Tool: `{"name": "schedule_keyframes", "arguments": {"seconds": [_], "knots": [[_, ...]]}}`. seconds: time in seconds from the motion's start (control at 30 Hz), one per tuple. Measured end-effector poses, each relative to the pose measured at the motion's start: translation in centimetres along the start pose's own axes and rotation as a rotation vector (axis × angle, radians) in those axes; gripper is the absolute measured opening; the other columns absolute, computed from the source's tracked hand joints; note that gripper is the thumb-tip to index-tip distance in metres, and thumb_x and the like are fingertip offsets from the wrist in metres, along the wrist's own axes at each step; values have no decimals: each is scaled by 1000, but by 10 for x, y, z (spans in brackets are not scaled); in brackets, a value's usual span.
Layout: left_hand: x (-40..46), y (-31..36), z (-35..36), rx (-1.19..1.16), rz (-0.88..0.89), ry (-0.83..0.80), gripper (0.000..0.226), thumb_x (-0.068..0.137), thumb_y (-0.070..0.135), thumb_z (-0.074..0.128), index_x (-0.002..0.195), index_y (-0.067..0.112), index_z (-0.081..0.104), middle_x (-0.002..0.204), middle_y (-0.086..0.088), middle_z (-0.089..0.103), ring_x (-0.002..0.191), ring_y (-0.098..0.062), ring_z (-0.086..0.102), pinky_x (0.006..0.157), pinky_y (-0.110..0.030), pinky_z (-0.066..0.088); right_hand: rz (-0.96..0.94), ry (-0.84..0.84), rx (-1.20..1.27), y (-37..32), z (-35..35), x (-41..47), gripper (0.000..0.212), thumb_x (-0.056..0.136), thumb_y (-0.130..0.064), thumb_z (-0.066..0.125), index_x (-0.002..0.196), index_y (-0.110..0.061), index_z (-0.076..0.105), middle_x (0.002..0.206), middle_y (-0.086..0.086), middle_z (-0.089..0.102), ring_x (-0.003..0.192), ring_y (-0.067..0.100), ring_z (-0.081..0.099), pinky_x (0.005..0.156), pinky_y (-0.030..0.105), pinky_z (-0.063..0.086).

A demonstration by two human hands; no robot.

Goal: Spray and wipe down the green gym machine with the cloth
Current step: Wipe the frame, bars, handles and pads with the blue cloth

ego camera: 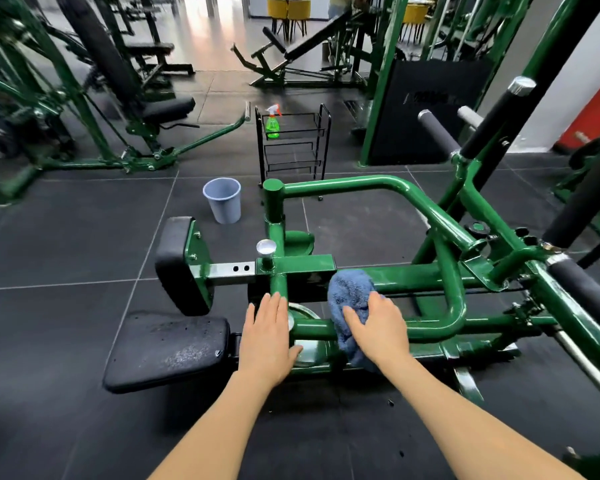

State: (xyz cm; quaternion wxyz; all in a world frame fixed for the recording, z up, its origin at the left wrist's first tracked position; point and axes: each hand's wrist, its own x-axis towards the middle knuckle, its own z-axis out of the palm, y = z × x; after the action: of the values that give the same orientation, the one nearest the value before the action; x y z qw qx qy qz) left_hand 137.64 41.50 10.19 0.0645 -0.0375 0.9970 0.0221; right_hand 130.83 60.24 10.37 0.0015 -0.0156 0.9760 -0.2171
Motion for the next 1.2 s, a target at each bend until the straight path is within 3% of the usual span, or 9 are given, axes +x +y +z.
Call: {"name": "schedule_keyframes", "arguments": {"seconds": [0.13,0.27,0.37,0.47,0.53,0.6,0.8,1.0,1.2], "knots": [[-5,-12,11,-256,-206,-8,96,90,56,53,153,7,1,162,-6,4,149,-22,2,121,-40,9,-110,-261,-127,-38,13,4,72,77,-64,61,127,-16,44,122,9,52,115,30,50,91,39,44],[-3,-13,22,-545,-354,6,103,81,55,66,152,8,8,159,-7,19,146,-22,17,117,-41,22,-215,-299,-135,-47,2,12,37,74,-38,65,102,-20,49,106,7,60,101,31,56,78,36,45],[2,-8,29,-706,-415,4,100,74,58,71,149,15,22,153,-5,33,138,-24,35,110,-43,34,-168,-177,140,-63,-8,9,24,71,-28,64,86,-19,48,87,2,61,82,29,56,67,35,43],[6,-7,33,-797,-444,21,60,73,50,65,123,20,50,121,-6,63,110,-30,60,85,-38,49,-258,-185,267,-94,7,-2,28,75,-31,65,98,-18,55,100,2,63,93,24,57,75,34,46],[6,-11,34,-747,-453,-25,28,84,27,58,110,16,60,108,-10,69,101,-33,62,73,-35,46,-346,-293,60,-109,32,-10,36,81,-40,60,112,-23,55,115,3,61,109,27,55,86,38,46],[5,-13,36,-757,-439,13,21,86,18,54,105,15,62,104,-10,70,98,-33,63,70,-34,44,-326,-259,-124,-114,45,-8,36,88,-42,51,119,-24,51,118,5,60,114,29,53,89,40,42],[5,-20,43,-876,-392,131,34,79,32,63,112,32,59,101,3,71,101,-27,62,93,-45,46,-189,-174,23,-120,55,17,17,89,-33,50,92,-17,46,94,7,65,91,33,59,70,36,42],[4,-22,53,-908,-394,127,54,75,36,67,126,40,50,112,10,67,106,-25,59,86,-39,50,-72,-11,445,-100,56,2,10,87,-33,59,93,-28,54,79,-9,64,80,22,59,66,31,41],[-27,-20,65,-1037,-277,-13,87,79,26,71,149,31,20,133,16,48,120,-8,51,92,-24,43,-183,301,428,-85,69,-49,24,75,-34,59,92,-16,59,84,-1,63,81,23,54,72,37,45]]}}
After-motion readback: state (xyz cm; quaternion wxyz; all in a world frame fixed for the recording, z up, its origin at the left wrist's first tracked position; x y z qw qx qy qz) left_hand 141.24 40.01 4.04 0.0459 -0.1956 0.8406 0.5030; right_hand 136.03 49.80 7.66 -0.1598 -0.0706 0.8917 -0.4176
